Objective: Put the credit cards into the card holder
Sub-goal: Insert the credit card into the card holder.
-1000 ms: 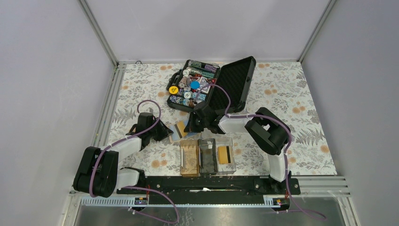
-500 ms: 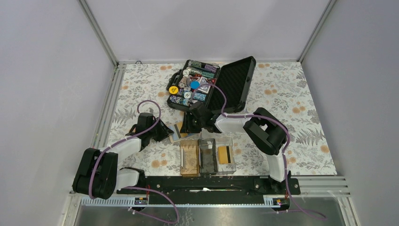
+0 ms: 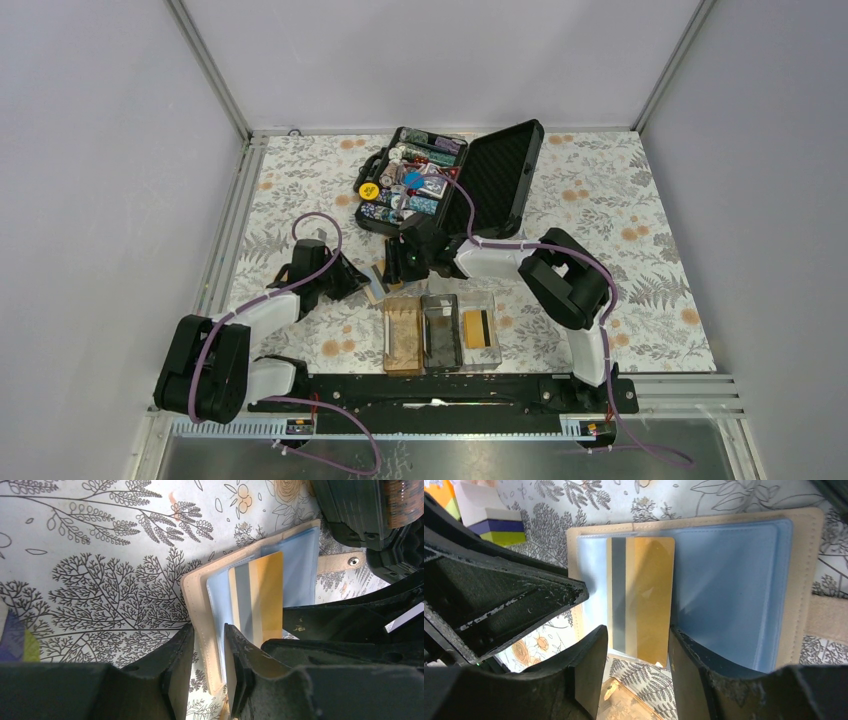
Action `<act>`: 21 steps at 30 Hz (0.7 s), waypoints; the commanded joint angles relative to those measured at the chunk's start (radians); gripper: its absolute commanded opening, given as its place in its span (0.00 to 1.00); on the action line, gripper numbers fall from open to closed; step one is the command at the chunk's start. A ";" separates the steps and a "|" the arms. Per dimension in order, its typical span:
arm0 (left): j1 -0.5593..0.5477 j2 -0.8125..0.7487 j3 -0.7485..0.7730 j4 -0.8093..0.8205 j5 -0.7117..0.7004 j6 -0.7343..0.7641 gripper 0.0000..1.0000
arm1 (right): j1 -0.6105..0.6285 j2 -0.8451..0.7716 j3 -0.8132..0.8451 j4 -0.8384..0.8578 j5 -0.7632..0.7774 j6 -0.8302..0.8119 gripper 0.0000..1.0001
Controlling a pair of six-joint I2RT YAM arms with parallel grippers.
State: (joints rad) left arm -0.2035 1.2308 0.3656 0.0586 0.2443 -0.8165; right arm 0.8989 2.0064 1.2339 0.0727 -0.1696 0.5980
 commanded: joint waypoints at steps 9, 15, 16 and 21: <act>0.006 0.013 -0.008 0.089 0.056 0.002 0.30 | 0.047 0.033 0.056 0.063 -0.132 -0.160 0.52; 0.006 0.012 -0.013 0.092 0.065 0.000 0.30 | 0.059 0.034 0.053 0.113 -0.131 -0.185 0.52; 0.006 0.013 -0.013 0.092 0.065 0.000 0.30 | 0.061 0.036 0.051 0.124 -0.132 -0.186 0.52; 0.006 0.010 -0.020 0.098 0.074 -0.005 0.30 | 0.066 0.039 0.033 0.190 -0.167 -0.179 0.53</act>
State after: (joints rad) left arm -0.1986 1.2453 0.3553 0.0929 0.2806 -0.8173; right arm 0.9451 2.0380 1.2503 0.1459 -0.2691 0.4355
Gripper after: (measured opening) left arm 0.305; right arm 0.528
